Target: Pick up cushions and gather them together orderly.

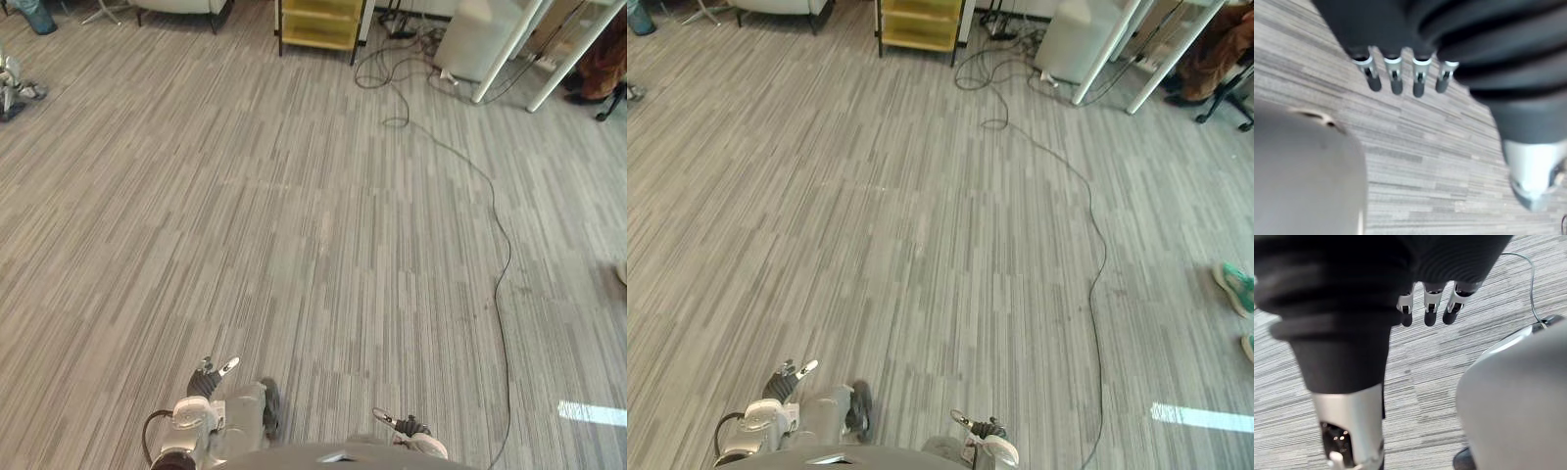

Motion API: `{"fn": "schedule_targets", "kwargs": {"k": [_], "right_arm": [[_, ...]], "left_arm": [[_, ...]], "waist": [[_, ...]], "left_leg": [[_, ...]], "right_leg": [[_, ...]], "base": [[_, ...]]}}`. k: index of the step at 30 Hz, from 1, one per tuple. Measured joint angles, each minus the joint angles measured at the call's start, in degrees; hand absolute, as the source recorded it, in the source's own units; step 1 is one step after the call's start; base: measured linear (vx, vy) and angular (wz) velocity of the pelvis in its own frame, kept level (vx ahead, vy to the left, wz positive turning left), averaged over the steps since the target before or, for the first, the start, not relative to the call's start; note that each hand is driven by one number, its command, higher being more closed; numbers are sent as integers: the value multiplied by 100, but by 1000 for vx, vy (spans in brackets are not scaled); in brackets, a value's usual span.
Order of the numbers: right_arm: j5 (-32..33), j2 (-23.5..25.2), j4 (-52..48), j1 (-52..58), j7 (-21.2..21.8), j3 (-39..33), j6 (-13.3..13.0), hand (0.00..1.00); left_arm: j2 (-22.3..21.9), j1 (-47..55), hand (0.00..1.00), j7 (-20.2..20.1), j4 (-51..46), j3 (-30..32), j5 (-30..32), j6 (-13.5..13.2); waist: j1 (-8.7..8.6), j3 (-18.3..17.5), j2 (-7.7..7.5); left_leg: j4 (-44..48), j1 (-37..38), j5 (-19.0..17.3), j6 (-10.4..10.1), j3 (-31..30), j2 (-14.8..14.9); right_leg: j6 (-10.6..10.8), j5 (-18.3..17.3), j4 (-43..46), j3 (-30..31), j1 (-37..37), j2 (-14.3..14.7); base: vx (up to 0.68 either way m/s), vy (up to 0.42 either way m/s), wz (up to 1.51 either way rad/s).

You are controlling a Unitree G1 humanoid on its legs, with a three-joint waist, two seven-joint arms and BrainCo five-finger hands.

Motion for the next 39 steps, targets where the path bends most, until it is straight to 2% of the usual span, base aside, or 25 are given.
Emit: {"fn": "schedule_targets", "kwargs": {"k": [1,3,4,5,6,7,8,9,10,11,12,13,15,17,18,21,22,24,26,28,30,31,33,37,39], "right_arm": [[-3,-45,-17,44,-1,-50,14,0],[-10,-89,0,121,-1,-46,65,0],[-20,-63,19,266,-1,-45,109,0],[-6,-34,42,354,-2,-81,163,0],[-21,-50,40,468,-4,-94,197,0],[-20,-74,-15,515,-4,-108,192,0],[-21,-136,-77,509,-1,-151,177,0],[-16,-139,-267,515,-5,-213,175,0],[-11,-152,-291,509,-5,-190,171,0],[-27,-164,-342,489,-17,-191,158,0],[-2,-183,-323,498,-14,-181,142,0],[22,-164,-274,510,-11,-170,141,0],[102,-167,-225,539,-16,-50,132,0],[186,-166,-221,526,-15,-64,137,0],[225,-161,-219,540,-20,-93,142,0],[257,-154,-224,527,-19,-102,123,0],[256,-167,-217,476,-27,-63,124,0],[255,-109,-126,427,-29,-35,126,0],[225,46,-7,326,-22,-32,126,0],[213,51,5,326,-17,-37,129,0],[198,32,6,295,-2,-35,128,0],[195,46,1,288,-2,-42,105,0],[189,25,2,288,-2,-25,81,0],[33,-5,15,257,-8,-22,75,0],[-28,-26,27,233,-13,-21,84,0]], "left_arm": [[-44,-34,0,0,27,-1,-1,9],[-97,-28,0,-3,27,-17,4,9],[-101,-1,0,-5,26,-10,10,4],[-94,33,0,-5,31,6,11,6],[-130,80,0,-6,78,27,12,9],[-181,98,0,-10,109,104,16,10],[-366,97,0,-11,139,235,47,9],[-502,129,0,-21,96,581,102,10],[-535,138,0,-21,71,641,118,10],[-553,145,0,-21,4,681,133,16],[-511,160,0,-37,-118,674,199,18],[-454,174,0,-54,-234,657,242,13],[-357,181,0,-56,-347,583,231,-9],[-324,177,0,-53,-374,551,225,-10],[-331,177,0,-49,-493,541,217,-17],[-325,174,0,-7,-527,435,214,-42],[-323,173,0,-7,-520,428,150,-70],[-244,157,0,-12,-519,405,96,-87],[-113,92,0,-16,-487,393,96,-92],[-90,72,0,-13,-455,392,98,-90],[4,-1,0,-6,-250,212,98,-57],[66,-1,0,-6,-87,89,100,-50],[103,9,0,-6,5,-19,102,-24],[110,15,0,-5,172,-19,104,-7],[114,18,0,-5,200,-21,104,-2]], "waist": [[-36,34,59],[-103,80,105],[-147,92,93],[-144,90,56],[-203,72,180],[-235,64,265],[-252,61,476],[-227,88,673],[-191,106,694],[-172,120,758],[-124,168,742],[-72,209,639],[-24,182,489],[-4,192,479],[79,207,453],[161,212,423],[205,201,418],[237,115,253],[194,-11,-9],[251,-43,-69],[214,-58,-79],[187,-54,-76],[136,-50,-43],[70,-63,8],[6,-52,28]], "left_leg": [[-258,304,1,-1,-142,27],[-567,685,1,-3,-402,58],[-699,974,-51,-142,-570,47],[-659,1189,-151,-316,-712,68],[-473,1350,-209,-416,-860,223],[-197,1344,-185,-465,-874,309],[688,1092,-52,-666,-819,488],[2549,370,727,-937,-695,806],[3165,110,1065,-1015,-661,976],[4169,-320,1119,-1074,-524,1262],[5037,-705,934,-955,-73,1705],[5211,-947,768,-904,183,1832],[4917,-1531,482,-829,411,1815],[4066,-2002,258,-834,451,1762],[3059,-2244,252,-861,415,1594],[244,-2230,873,-1061,-194,1030],[-70,-2226,1466,-1240,-426,952],[155,-2236,1867,-1054,-456,678],[1030,-2544,1265,-691,-382,444],[1214,-2458,1000,-619,-148,434],[1144,-1991,727,-417,174,400],[941,-1593,662,-364,302,344],[479,-965,653,-346,428,298],[-96,-286,675,-376,621,394],[-100,-264,680,-443,599,413]], "right_leg": [[-74,128,-955,-148,-300,83],[-49,854,-2735,-115,-527,168],[-20,1372,-3781,-65,-511,158],[-92,1783,-3970,68,-514,173],[-258,2386,-3538,172,-472,239],[-292,2414,-3193,152,-492,217],[-297,2013,-2729,-57,-442,278],[-389,1554,-2566,-117,-125,421],[-453,1450,-2597,-114,24,493],[-523,1298,-2705,-127,355,665],[-618,1185,-2978,-112,966,829],[-648,1162,-3244,-31,1398,854],[-585,1108,-3805,78,2024,788],[-503,1065,-4104,137,2434,737],[-394,988,-4253,242,2671,629],[-164,612,-4346,512,2941,326],[-32,413,-4320,658,3042,239],[-79,153,-4295,946,3075,20],[-53,179,-3971,1357,2946,-196],[-8,203,-3338,1652,2667,-262],[495,624,-1630,1752,1970,-353],[511,613,-764,1644,1632,-375],[372,387,-391,1051,1413,-407],[216,137,-1736,-127,1107,-237],[70,596,-2844,-241,998,-33]], "base": [[767,-41,94],[660,-86,96],[712,-166,89],[890,-228,99],[769,-213,70],[750,-239,59],[728,-252,35],[717,-233,15],[726,-186,-7],[714,-157,-28],[689,-157,-32],[633,-140,-30],[592,-84,-19],[476,17,-16],[442,109,-29],[383,191,-42],[470,351,-50],[528,377,-57],[404,261,-47],[303,213,-49],[468,313,-71],[387,227,-46],[380,161,-35],[290,47,-24],[240,-40,-1]]}}
